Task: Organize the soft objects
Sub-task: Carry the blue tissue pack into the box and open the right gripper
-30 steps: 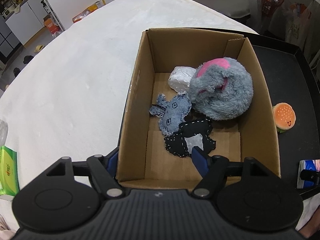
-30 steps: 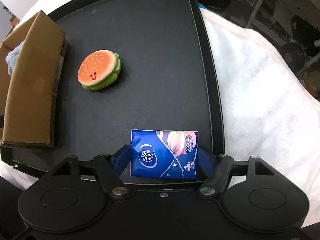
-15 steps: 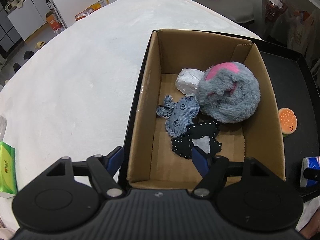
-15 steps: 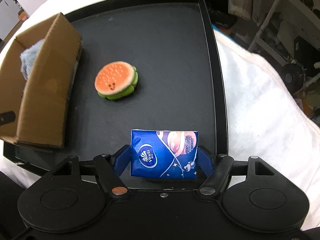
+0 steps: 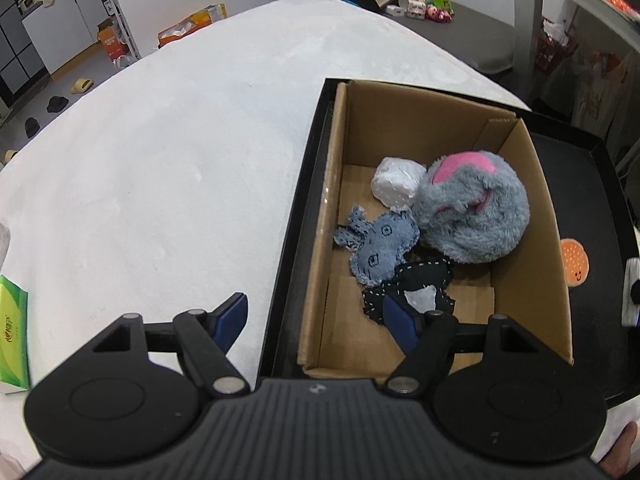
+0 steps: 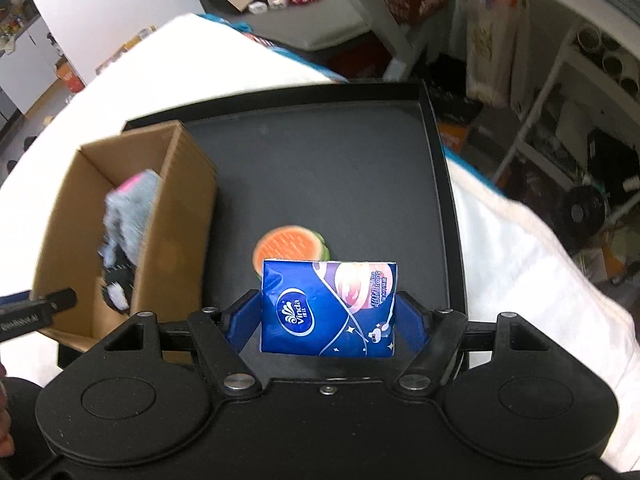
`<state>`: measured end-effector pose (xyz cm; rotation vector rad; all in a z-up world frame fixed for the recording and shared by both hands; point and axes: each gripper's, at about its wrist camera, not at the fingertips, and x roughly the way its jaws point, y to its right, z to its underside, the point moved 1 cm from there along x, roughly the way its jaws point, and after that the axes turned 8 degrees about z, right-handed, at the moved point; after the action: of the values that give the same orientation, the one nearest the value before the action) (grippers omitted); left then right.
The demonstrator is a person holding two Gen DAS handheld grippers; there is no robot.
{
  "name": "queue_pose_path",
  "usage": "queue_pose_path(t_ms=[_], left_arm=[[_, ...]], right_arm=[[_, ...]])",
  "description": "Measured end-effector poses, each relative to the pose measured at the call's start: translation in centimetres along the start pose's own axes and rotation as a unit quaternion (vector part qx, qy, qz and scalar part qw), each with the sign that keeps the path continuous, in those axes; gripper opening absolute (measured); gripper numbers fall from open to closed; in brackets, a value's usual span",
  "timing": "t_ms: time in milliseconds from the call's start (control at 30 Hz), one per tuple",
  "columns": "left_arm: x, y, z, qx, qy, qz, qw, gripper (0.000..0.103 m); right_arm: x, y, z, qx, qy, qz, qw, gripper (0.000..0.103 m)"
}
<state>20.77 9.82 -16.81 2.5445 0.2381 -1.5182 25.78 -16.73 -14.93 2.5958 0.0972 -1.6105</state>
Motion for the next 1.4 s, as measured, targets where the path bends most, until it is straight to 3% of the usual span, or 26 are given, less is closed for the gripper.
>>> queue_pose_path(t_ms=[700, 1167, 1400], left_arm=[[-0.4, -1.4, 0.4, -0.021, 0.029, 0.038, 0.9986, 0.069], [-0.4, -2.1, 0.9, -0.029, 0.036, 0.069, 0.9965, 0.028], [-0.6, -2.8, 0.9, -0.042, 0.046, 0.081, 0.9948, 0.013]], right_arm=[[-3.4, -6.6, -2.6, -0.04, 0.039, -0.028, 0.998, 0.07], [-4.4, -11.9, -2.7, -0.078, 0.037, -0.044, 0.995, 0.07], [-4.2, -13.9, -2.8, -0.087, 0.028, -0.04, 0.995, 0.07]])
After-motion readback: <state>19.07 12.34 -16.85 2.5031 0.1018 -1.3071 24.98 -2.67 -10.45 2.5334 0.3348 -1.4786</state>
